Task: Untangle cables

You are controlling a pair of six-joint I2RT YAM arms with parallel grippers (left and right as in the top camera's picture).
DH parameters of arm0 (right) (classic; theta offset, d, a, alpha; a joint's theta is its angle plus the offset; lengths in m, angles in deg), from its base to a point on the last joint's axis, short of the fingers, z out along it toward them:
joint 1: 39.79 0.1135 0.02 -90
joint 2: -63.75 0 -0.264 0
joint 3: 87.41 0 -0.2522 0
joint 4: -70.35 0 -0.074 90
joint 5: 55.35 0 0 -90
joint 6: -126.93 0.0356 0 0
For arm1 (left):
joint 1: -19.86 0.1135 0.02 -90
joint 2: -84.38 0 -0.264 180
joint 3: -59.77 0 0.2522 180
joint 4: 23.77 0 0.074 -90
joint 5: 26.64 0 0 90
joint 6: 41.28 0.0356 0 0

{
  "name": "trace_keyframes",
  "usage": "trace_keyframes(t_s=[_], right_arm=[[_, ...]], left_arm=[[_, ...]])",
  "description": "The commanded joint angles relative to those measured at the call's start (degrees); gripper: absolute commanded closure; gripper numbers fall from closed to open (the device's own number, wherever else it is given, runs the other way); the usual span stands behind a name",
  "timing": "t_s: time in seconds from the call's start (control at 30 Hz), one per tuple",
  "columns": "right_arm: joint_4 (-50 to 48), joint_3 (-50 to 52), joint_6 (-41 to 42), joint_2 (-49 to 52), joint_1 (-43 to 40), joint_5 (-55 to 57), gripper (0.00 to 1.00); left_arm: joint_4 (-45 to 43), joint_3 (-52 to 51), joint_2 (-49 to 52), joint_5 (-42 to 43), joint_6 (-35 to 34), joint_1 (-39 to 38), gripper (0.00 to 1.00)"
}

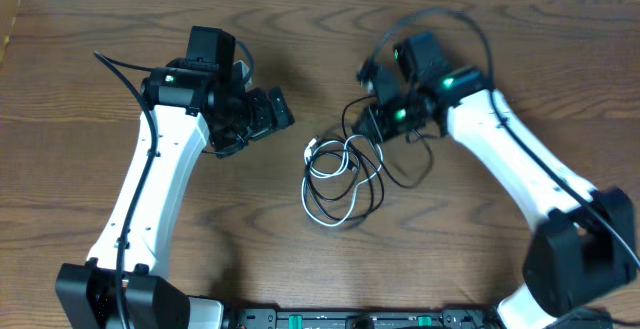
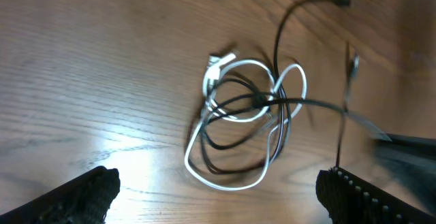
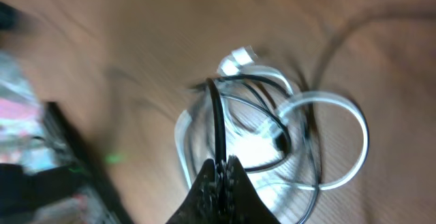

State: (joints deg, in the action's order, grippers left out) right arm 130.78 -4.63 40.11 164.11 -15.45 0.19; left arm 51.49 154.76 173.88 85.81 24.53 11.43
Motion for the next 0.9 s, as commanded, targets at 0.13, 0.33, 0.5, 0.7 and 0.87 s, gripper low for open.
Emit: trace_keyframes(t_s=[0.13,0.33,0.5,0.7,0.87], right_arm=[[0.20,-16.31,10.19,-9.55,-0.42,-4.09,0.99],[-2.08,-31.28,12.55,-12.98,-0.52,-2.38,0.99],[-2.78,-40.81,13.53,-14.88,-0.50,8.57,0.99],[-9.70,-42.45,15.50,-17.25,-0.50,16.39,0.99],[-13.84,-42.40,16.65,-16.92,-0.35,16.31,0.99]], left_arm=[[-0.85,-0.35,0.00,4.02,3.98,-1.70,0.02],[-1.86,-0.37,0.00,3.87,3.96,-2.34,0.02],[-2.01,-0.37,0.00,3.87,3.98,-2.34,0.02],[-2.78,-0.39,0.00,3.87,3.96,-2.32,0.02],[-3.93,-0.39,0.00,3.91,0.44,-2.34,0.02]])
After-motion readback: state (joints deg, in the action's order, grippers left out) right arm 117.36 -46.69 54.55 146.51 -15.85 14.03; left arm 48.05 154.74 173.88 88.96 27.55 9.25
